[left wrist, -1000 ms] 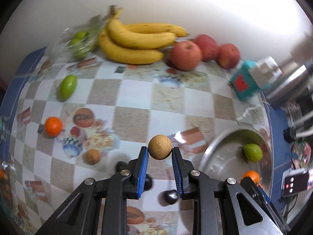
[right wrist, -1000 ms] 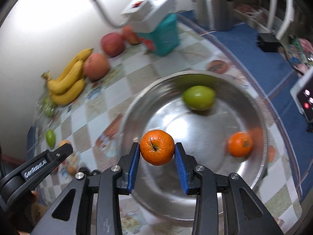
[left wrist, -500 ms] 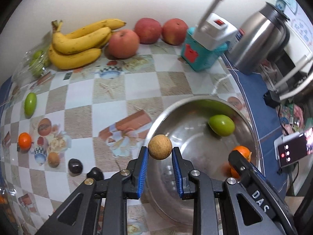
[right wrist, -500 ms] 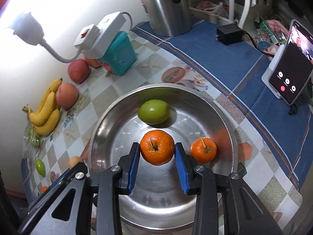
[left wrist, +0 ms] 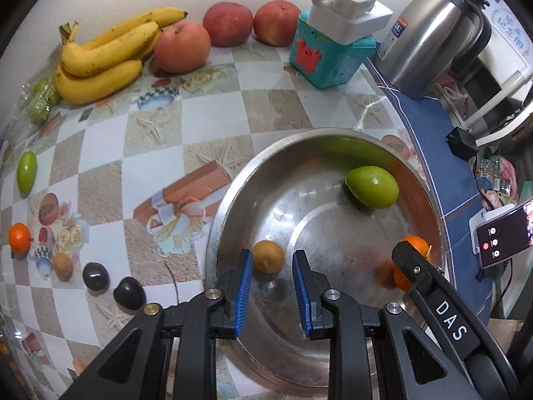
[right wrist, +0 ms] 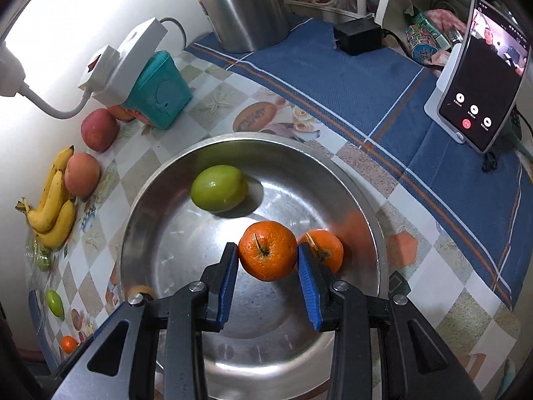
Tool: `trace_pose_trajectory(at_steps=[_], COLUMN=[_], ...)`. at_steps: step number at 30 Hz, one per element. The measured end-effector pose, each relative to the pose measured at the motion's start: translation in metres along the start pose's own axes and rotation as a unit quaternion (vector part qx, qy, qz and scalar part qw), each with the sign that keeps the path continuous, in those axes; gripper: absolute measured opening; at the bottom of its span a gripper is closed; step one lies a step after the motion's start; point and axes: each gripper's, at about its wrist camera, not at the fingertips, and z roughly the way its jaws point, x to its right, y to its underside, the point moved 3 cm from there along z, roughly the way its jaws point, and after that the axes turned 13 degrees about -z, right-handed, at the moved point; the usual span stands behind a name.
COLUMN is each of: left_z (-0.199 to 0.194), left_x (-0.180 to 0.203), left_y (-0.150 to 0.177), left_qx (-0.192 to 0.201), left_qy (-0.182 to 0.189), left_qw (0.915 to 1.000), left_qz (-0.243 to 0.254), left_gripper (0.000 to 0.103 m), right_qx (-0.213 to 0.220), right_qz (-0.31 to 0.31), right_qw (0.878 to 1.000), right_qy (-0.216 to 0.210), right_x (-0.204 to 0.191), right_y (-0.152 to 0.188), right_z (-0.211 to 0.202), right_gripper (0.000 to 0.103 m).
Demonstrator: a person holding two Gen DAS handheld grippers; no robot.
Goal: Organize fruits
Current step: 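Open both tools to release the kiwi and mandarin into the bowl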
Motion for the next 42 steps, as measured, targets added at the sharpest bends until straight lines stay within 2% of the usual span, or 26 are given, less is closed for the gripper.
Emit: trace_pose_trajectory(at_steps=[20, 24, 27, 42], left_z=[-0.004, -0.009, -0.014, -0.027], left_x=[-0.002, -0.001, -0.001, -0.027], left_y=[-0.001, -0.001, -0.002, -0.014], left_qx=[0.002, 0.008, 0.013, 0.036], left_qy=[-0.002, 0.001, 0.0, -0.031], left_qw=[1.0, 1.0, 0.9999, 0.9978], left_qz=[-0.005, -0.005, -0.006, -0.046], left_gripper=[0.028, 0.028, 0.032, 0.032], right_qx=[0.0, 0.004, 0.009, 0.029], right_qz=[-0.013, -0.018, -0.021, -0.044], right_qw=[1.0, 1.0, 1.0, 0.999], right_qy=[0.001, 0.001, 0.0, -0.001], right_x=[-0.006, -0.008, -0.009, -0.017], right_y=[-0.002, -0.004, -0.005, -0.011], right_z=[-0.003, -0.007, -0.012, -0.025], right_gripper=[0.039, 0.046, 0.047, 0.046])
